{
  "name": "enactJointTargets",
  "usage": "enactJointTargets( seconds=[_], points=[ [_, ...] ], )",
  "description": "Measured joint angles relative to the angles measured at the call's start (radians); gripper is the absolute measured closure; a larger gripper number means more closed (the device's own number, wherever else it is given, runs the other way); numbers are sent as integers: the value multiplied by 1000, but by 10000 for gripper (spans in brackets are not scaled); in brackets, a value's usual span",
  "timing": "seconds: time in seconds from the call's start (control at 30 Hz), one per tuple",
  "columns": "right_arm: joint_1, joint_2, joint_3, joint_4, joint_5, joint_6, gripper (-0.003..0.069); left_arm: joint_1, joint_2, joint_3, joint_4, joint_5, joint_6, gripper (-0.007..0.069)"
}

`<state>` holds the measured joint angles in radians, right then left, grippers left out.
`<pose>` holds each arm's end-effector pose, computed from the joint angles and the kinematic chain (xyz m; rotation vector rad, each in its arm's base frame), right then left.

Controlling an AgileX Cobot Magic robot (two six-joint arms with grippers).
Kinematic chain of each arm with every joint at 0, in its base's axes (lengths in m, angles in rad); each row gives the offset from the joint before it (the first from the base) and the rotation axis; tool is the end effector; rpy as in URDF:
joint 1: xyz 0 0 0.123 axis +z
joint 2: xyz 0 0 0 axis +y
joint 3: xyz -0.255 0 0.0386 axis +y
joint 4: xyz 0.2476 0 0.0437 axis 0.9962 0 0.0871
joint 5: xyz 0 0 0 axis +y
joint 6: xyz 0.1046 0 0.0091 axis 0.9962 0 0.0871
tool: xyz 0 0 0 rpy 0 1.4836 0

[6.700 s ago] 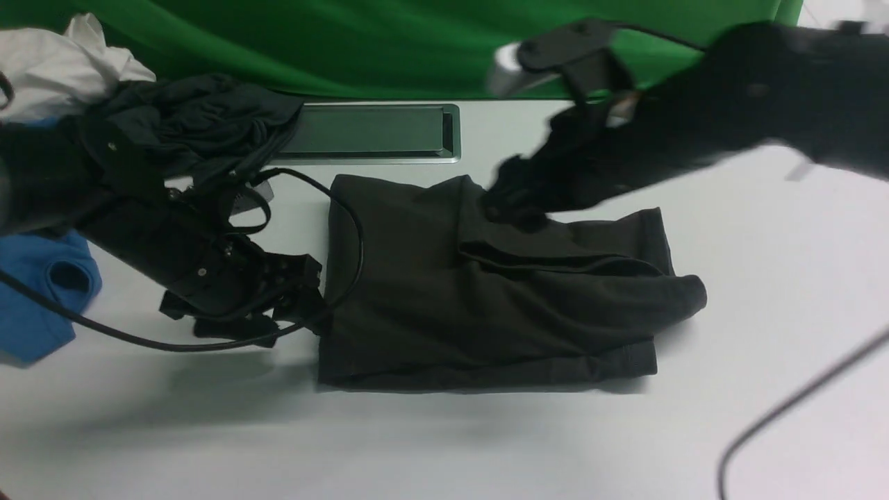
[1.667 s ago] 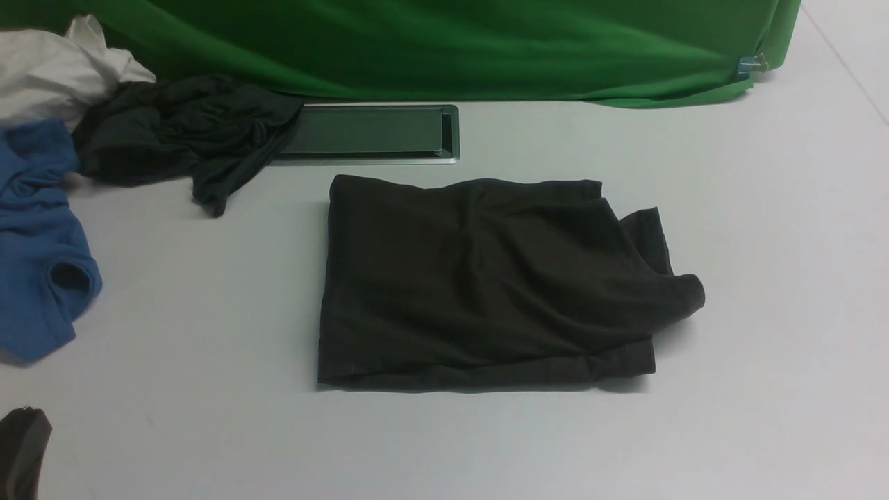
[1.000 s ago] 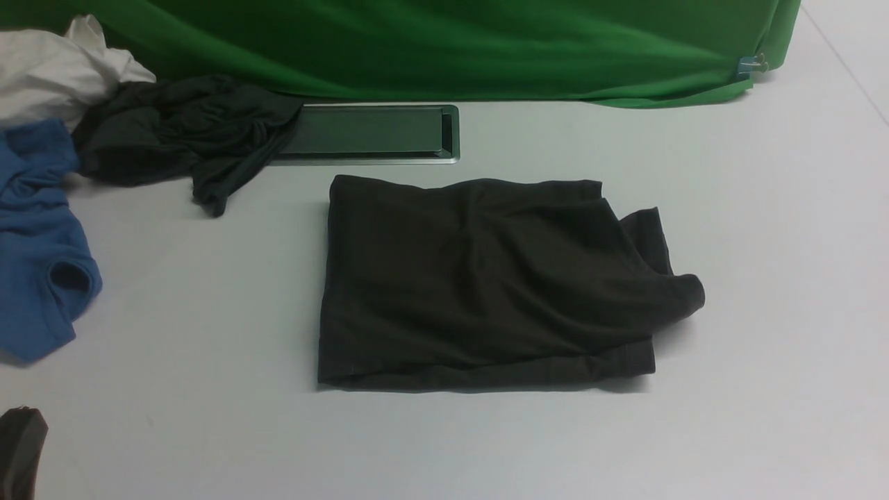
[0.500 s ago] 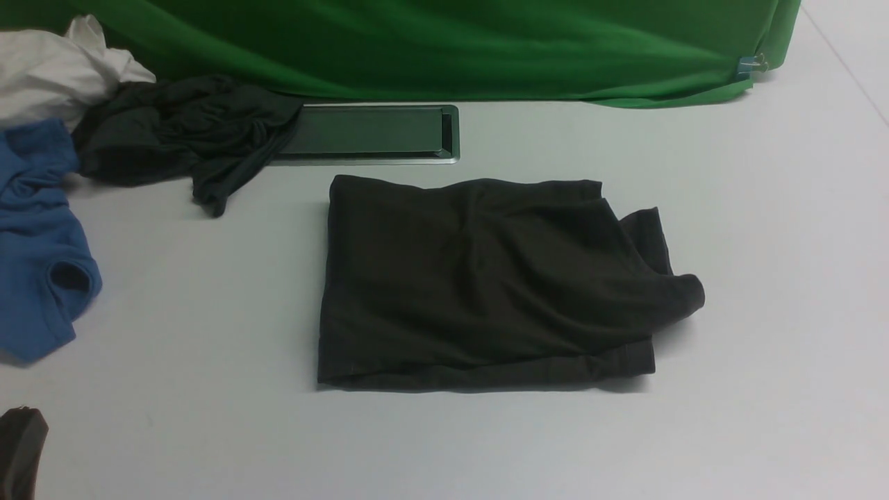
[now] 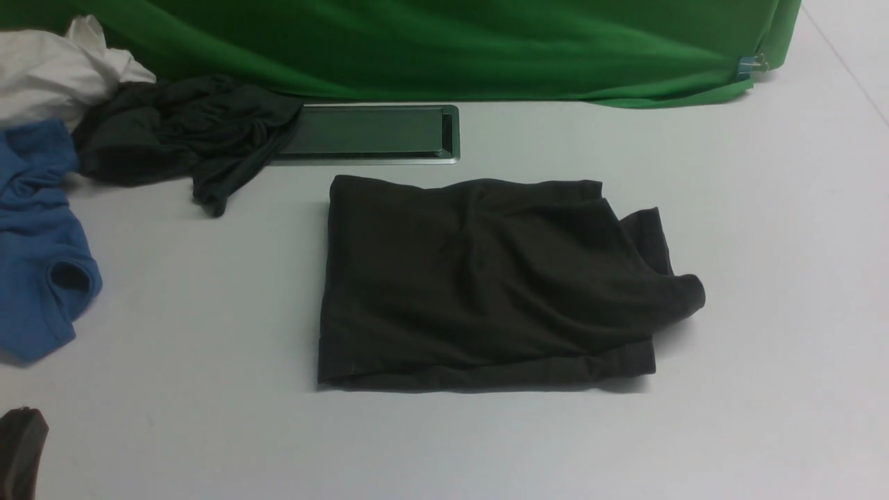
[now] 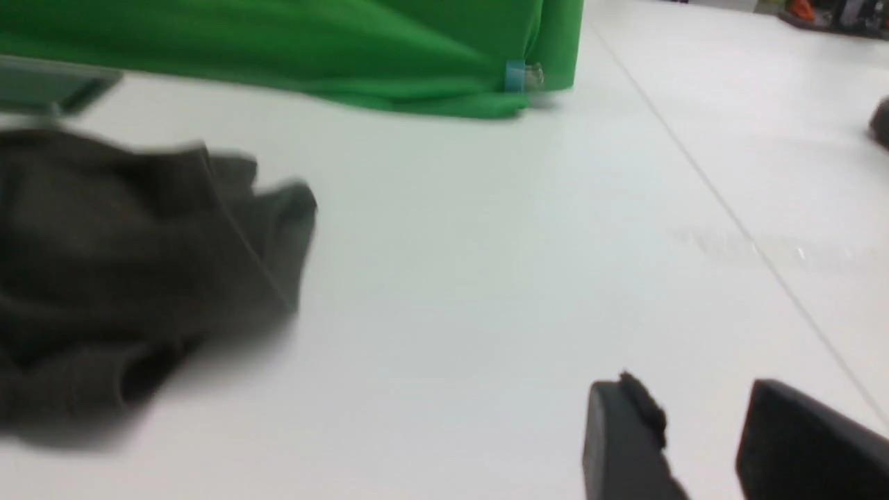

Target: Fold a long-sleeved shirt on a white desktop.

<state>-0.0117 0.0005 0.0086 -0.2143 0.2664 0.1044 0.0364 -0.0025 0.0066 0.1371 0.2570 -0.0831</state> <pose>0.0960 -0.0070 0.1841 -0.0388 1.7544 -0.1324 0.0959 0.0071 0.1857 -0.0140 1.7431 0.0933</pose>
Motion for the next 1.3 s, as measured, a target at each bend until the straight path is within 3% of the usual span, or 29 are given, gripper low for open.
enactJointTargets(
  seconds=[0.27, 1.3],
  points=[
    [0, -1, 0, 0, -57, 76, 420, 0, 0, 0, 3, -2, 0, 592],
    [0, -1, 0, 0, -57, 76, 419, 0, 0, 0, 14, -3, 0, 592]
  ],
)
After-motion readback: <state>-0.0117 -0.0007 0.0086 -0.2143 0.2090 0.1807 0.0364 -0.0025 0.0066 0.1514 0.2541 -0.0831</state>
